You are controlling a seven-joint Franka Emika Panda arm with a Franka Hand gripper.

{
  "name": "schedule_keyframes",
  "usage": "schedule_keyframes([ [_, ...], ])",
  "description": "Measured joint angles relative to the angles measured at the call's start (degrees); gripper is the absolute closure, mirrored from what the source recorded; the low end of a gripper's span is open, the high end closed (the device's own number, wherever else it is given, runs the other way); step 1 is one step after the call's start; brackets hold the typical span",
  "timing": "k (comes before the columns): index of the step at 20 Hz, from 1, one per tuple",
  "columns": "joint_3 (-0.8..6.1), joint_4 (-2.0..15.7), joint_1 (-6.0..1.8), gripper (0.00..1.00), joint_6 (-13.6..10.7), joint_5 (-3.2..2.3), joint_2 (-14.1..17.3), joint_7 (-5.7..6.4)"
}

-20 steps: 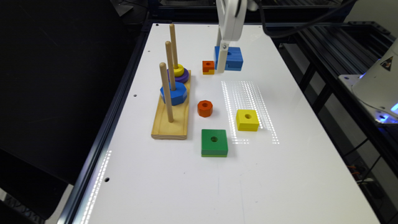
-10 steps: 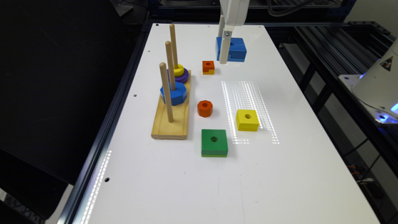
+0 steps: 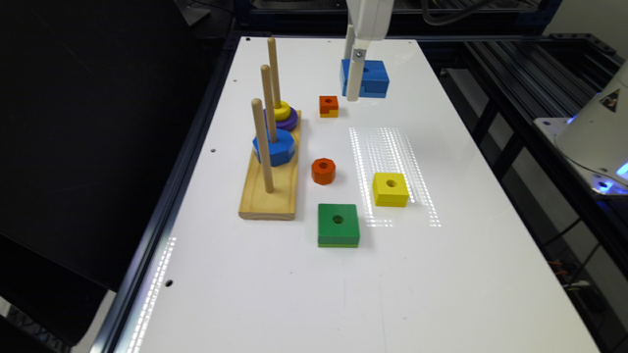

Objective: Pick up blue block.

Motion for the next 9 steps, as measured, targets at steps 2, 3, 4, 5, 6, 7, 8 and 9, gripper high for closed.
schedule_keyframes([
  [2,0.18,0.0,-0.18,1.0,0.0,0.18,0.0,0.05],
  [3,0.3,0.0,-0.35,1.0,0.0,0.14,0.0,-0.09],
  [4,0.49,0.0,-0.58,1.0,0.0,0.23,0.0,-0.03],
  [5,0.66,0.0,-0.74,1.0,0.0,0.28,0.0,-0.04],
  [6,0.81,0.0,-0.87,1.0,0.0,0.33,0.0,-0.01],
  [7,0.99,0.0,-1.05,1.0,0.0,0.19,0.0,-0.2],
  [8,1.22,0.0,-1.25,1.0,0.0,0.24,0.0,-0.1],
  [9,1.4,0.01,-1.48,1.0,0.0,0.29,0.0,-0.08],
])
